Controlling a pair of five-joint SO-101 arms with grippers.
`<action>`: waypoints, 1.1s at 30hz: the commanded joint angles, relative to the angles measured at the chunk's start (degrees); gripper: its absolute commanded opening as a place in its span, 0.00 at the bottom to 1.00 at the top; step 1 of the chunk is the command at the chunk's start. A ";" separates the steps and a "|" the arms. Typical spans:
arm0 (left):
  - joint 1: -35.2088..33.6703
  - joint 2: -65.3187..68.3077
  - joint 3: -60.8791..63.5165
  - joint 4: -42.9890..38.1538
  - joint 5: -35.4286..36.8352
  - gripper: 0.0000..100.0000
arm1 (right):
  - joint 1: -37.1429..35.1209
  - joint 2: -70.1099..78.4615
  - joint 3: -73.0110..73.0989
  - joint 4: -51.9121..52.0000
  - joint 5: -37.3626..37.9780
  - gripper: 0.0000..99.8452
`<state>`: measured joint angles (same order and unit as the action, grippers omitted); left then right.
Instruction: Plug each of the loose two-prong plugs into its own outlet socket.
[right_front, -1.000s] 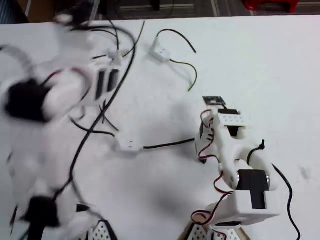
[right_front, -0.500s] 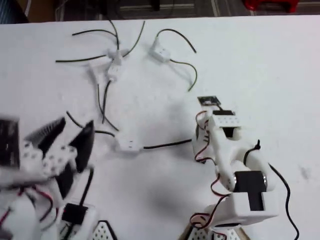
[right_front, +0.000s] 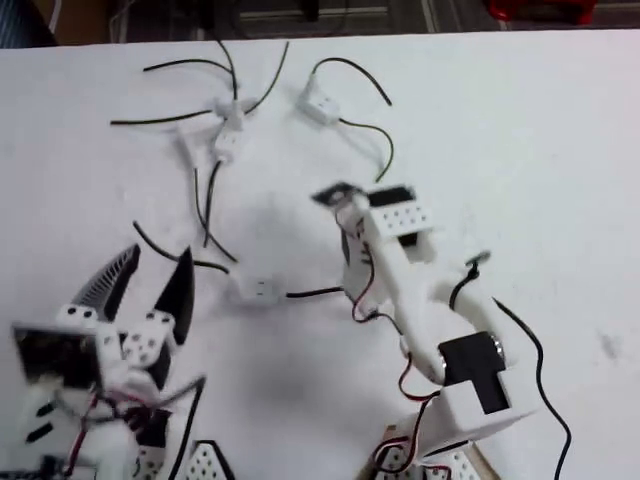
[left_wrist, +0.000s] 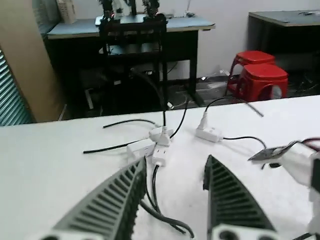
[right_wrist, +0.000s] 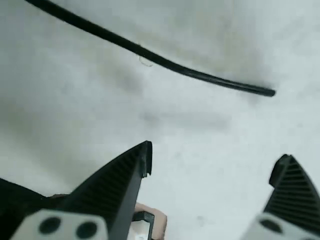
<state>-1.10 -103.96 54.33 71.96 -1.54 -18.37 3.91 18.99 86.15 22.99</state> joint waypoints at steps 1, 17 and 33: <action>-3.65 -0.40 5.27 -3.78 1.85 0.20 | -0.13 -0.57 -14.15 6.64 2.11 0.38; -14.81 -0.40 36.75 -33.32 21.89 0.20 | -3.56 5.85 -25.58 -0.13 -16.53 0.37; -15.08 -0.40 38.77 -33.85 17.67 0.20 | -21.93 12.35 -30.95 12.18 24.26 0.37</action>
<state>-15.69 -103.60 93.36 39.34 16.57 -38.33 16.40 -10.11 96.97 39.52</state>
